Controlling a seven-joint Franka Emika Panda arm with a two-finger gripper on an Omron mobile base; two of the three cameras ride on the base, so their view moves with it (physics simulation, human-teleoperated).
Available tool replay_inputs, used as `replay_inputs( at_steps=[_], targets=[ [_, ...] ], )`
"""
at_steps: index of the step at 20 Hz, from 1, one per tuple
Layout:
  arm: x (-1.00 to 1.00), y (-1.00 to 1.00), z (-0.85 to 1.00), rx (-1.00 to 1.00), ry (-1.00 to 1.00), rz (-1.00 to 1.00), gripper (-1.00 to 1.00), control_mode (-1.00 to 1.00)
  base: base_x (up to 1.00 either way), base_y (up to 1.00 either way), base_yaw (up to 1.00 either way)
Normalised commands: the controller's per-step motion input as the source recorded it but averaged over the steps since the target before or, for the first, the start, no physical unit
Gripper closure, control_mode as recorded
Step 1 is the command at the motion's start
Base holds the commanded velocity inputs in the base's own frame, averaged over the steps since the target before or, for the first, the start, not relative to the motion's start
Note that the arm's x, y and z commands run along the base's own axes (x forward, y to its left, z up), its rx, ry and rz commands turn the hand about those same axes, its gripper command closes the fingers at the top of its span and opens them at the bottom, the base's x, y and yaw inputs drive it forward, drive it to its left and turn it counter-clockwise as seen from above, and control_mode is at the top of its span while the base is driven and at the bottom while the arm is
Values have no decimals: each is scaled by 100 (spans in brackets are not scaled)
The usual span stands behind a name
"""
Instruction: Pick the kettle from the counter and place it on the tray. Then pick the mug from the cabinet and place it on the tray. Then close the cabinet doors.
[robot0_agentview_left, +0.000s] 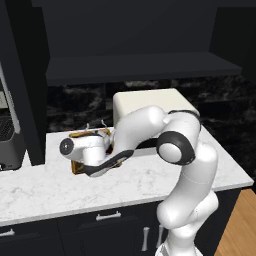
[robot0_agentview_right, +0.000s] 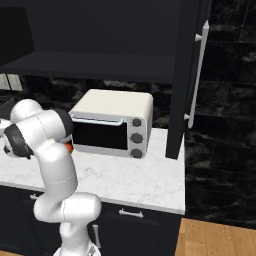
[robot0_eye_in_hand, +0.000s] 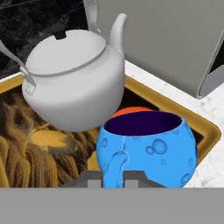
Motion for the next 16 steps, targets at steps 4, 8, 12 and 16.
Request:
replay_inputs(
  at_steps=[4,8,12,16],
  targets=[
    [6,-18,-24,4,-1,-2,100,-100,0,0,0],
    [13,0,-18,6,0,0,-100,-100,0,0,0],
    [4,1,-23,6,0,0,-100,-100,0,0,0],
    [0,8,-27,4,0,0,-100,-100,0,0,0]
  ],
)
